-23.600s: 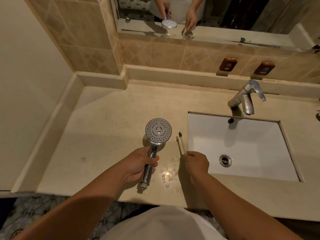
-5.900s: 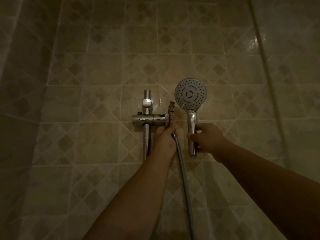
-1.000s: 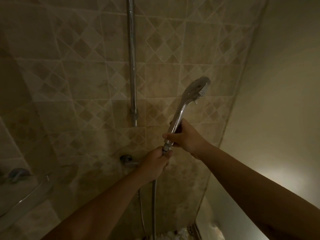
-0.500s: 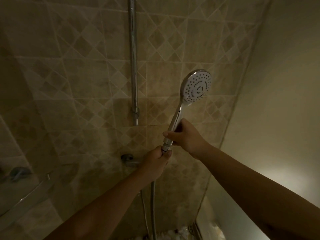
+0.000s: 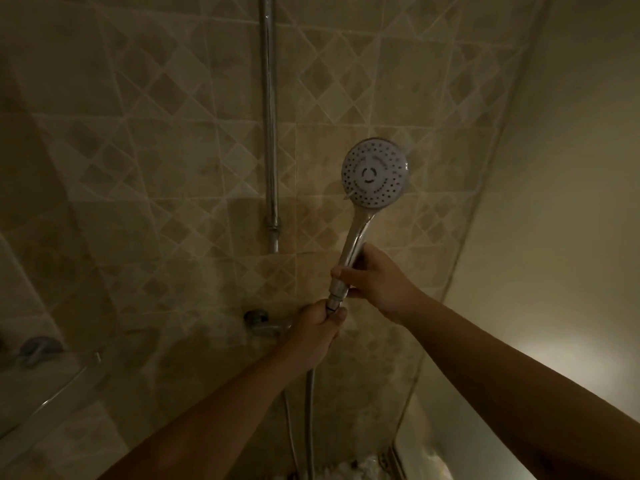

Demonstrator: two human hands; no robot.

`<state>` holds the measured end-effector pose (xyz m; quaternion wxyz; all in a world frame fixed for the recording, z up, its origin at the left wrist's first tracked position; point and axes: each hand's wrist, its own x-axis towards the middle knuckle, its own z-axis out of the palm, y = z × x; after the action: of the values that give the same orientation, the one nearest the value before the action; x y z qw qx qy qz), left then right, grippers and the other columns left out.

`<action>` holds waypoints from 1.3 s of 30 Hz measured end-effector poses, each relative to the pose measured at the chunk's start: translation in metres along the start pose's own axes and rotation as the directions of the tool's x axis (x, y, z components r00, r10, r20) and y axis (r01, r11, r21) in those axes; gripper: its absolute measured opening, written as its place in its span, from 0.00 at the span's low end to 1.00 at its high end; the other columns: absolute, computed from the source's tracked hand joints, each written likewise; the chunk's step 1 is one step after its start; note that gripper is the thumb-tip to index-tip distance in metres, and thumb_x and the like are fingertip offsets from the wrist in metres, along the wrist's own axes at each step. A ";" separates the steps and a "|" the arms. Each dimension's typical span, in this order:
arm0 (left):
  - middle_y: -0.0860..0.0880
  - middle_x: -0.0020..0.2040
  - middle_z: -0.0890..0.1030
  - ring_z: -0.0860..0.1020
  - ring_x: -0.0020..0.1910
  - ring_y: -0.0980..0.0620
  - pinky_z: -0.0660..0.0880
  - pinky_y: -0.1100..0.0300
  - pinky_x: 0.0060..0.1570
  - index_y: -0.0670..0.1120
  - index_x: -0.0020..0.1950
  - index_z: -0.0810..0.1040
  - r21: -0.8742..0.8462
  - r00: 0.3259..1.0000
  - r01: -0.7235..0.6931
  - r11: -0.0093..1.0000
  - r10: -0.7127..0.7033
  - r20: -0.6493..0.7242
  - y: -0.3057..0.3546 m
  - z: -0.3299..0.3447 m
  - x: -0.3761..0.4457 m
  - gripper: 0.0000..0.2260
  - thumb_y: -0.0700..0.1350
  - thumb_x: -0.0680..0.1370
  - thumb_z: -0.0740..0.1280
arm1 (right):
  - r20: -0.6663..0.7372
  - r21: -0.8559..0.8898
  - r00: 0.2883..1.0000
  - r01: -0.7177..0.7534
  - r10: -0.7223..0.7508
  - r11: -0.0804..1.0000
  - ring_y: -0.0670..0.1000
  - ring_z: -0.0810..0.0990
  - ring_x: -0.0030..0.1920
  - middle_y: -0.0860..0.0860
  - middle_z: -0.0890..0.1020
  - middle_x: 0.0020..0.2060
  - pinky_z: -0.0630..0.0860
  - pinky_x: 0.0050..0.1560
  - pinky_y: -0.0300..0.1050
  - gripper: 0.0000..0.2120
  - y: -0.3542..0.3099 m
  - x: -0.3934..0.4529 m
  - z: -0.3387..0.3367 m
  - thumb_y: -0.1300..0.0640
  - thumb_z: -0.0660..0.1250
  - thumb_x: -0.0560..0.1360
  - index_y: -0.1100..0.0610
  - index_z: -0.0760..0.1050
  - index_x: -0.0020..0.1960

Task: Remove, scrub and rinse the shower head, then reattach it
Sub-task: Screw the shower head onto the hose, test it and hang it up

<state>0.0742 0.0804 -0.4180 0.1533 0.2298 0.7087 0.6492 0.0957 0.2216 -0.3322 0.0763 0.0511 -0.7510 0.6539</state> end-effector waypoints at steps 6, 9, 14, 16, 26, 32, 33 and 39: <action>0.56 0.22 0.67 0.64 0.20 0.60 0.62 0.66 0.21 0.49 0.40 0.70 -0.070 0.998 0.048 0.996 -0.045 0.053 -0.013 0.001 0.001 0.11 0.46 0.82 0.60 | -0.063 -0.149 0.998 -0.040 0.031 0.988 0.47 0.82 0.41 0.48 0.80 0.41 0.79 0.37 0.40 0.13 0.004 0.001 0.004 0.54 0.75 0.71 0.51 0.72 0.48; 0.56 0.23 0.67 0.64 0.20 0.60 0.62 0.67 0.21 0.47 0.42 0.70 -0.082 0.998 0.057 0.995 -0.055 0.029 -0.013 -0.005 0.002 0.10 0.46 0.82 0.60 | 0.039 -0.045 0.997 -0.070 0.072 0.997 0.50 0.83 0.51 0.52 0.81 0.53 0.82 0.45 0.45 0.11 0.002 -0.001 0.000 0.56 0.69 0.76 0.53 0.72 0.56; 0.56 0.23 0.67 0.64 0.21 0.60 0.61 0.65 0.22 0.52 0.39 0.72 -0.047 1.000 0.030 0.998 -0.029 0.009 -0.017 -0.003 0.003 0.11 0.48 0.81 0.62 | 0.000 -0.036 1.000 -0.016 0.016 0.999 0.44 0.83 0.40 0.52 0.80 0.43 0.79 0.39 0.39 0.10 0.004 -0.006 0.002 0.60 0.71 0.74 0.56 0.72 0.52; 0.56 0.24 0.67 0.64 0.22 0.58 0.61 0.63 0.23 0.58 0.36 0.75 -0.010 1.000 0.026 1.000 -0.025 0.010 -0.019 0.002 0.001 0.09 0.57 0.76 0.64 | -0.060 -0.091 0.998 -0.018 0.013 0.996 0.43 0.81 0.34 0.51 0.78 0.39 0.77 0.34 0.37 0.13 0.008 -0.007 0.005 0.59 0.74 0.71 0.56 0.71 0.50; 0.56 0.23 0.68 0.66 0.21 0.59 0.62 0.63 0.22 0.62 0.35 0.76 -0.015 1.000 0.020 1.000 -0.020 -0.015 -0.046 0.003 0.003 0.09 0.65 0.68 0.66 | 0.000 0.074 0.998 -0.063 0.063 0.995 0.45 0.83 0.44 0.48 0.84 0.44 0.77 0.41 0.36 0.05 0.024 -0.015 0.001 0.59 0.66 0.78 0.55 0.75 0.54; 0.56 0.23 0.67 0.64 0.21 0.59 0.61 0.62 0.23 0.62 0.34 0.75 0.010 1.000 -0.009 1.000 0.009 0.002 -0.046 0.007 0.005 0.08 0.64 0.69 0.64 | -0.067 -0.028 0.998 -0.015 0.013 0.999 0.49 0.78 0.38 0.54 0.79 0.39 0.76 0.38 0.40 0.09 0.021 -0.014 -0.001 0.63 0.71 0.74 0.62 0.73 0.51; 0.56 0.22 0.67 0.64 0.21 0.59 0.61 0.62 0.23 0.62 0.34 0.75 0.014 1.000 -0.018 1.000 0.018 -0.002 -0.046 0.008 0.004 0.08 0.63 0.70 0.64 | -0.100 -0.061 0.995 -0.023 0.017 0.998 0.49 0.76 0.37 0.54 0.76 0.38 0.76 0.37 0.41 0.10 0.022 -0.013 0.000 0.62 0.72 0.73 0.61 0.72 0.50; 0.56 0.24 0.67 0.65 0.22 0.58 0.62 0.61 0.23 0.62 0.41 0.78 0.037 1.000 -0.015 0.999 0.015 -0.013 -0.054 0.001 0.006 0.10 0.65 0.69 0.64 | -0.029 -0.007 0.999 -0.039 0.039 0.999 0.44 0.82 0.44 0.47 0.82 0.44 0.78 0.44 0.39 0.12 0.027 -0.016 -0.006 0.60 0.69 0.76 0.53 0.74 0.58</action>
<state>0.0628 0.0810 -0.4716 0.1394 0.2336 0.7196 0.6389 0.1068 0.2312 -0.3611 0.0746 0.0269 -0.7530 0.6532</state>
